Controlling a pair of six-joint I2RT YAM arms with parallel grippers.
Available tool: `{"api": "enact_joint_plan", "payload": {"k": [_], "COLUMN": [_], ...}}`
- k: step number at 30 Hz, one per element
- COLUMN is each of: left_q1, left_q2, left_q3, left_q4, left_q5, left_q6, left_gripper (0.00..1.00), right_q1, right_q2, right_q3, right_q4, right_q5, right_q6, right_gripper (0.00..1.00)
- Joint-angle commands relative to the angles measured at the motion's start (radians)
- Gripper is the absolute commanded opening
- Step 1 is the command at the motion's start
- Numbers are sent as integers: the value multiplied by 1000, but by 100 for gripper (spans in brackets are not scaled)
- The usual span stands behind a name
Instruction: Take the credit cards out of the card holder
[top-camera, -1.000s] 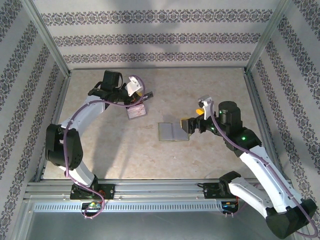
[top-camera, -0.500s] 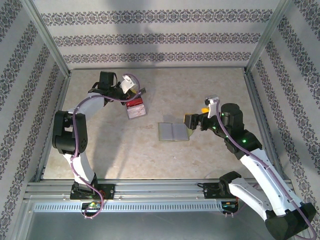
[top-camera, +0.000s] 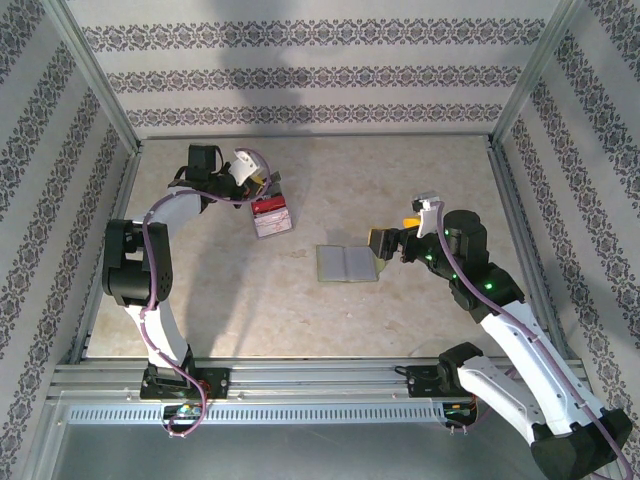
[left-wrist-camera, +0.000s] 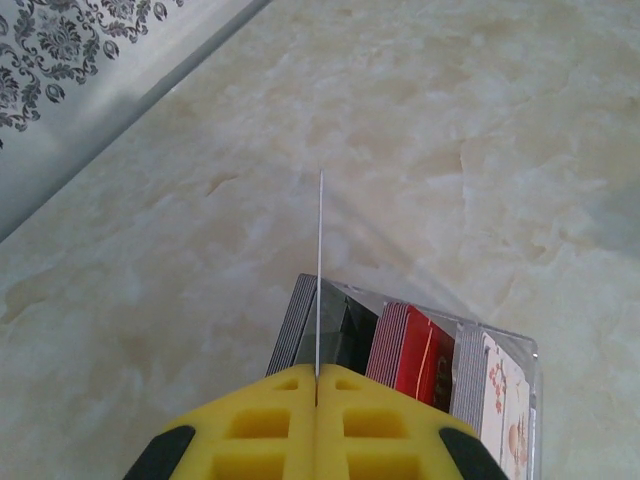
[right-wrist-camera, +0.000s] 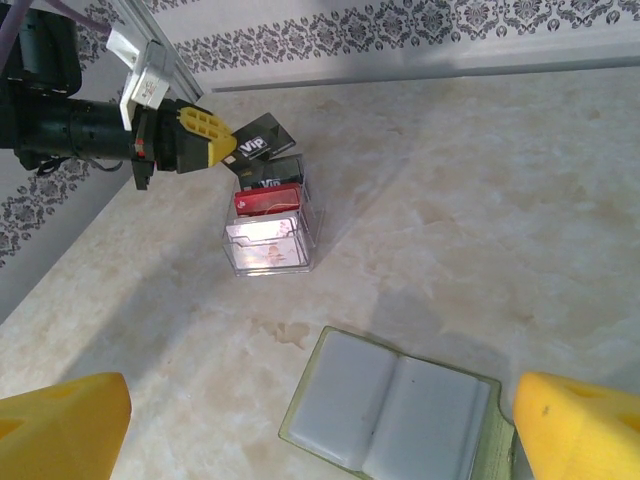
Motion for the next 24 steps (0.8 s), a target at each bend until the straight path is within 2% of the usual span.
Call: {"api": "enact_joint_plan", "payload": {"k": [1, 9, 24], "left_q1": [15, 23, 26], "left_q2": [18, 30, 62], "left_q3": [-7, 6, 24], "left_q4": [-6, -85, -130], "left_q5": [38, 70, 29], "left_q6": [64, 144, 196], "left_gripper": [0, 0, 0], "right_q1": [-13, -13, -13], "right_q2": [-7, 1, 19], "right_q3": [-6, -7, -6], "right_q4": [17, 22, 34], "right_q5": [7, 3, -11], "right_q6": [15, 21, 26], "right_gripper": [98, 98, 98]}}
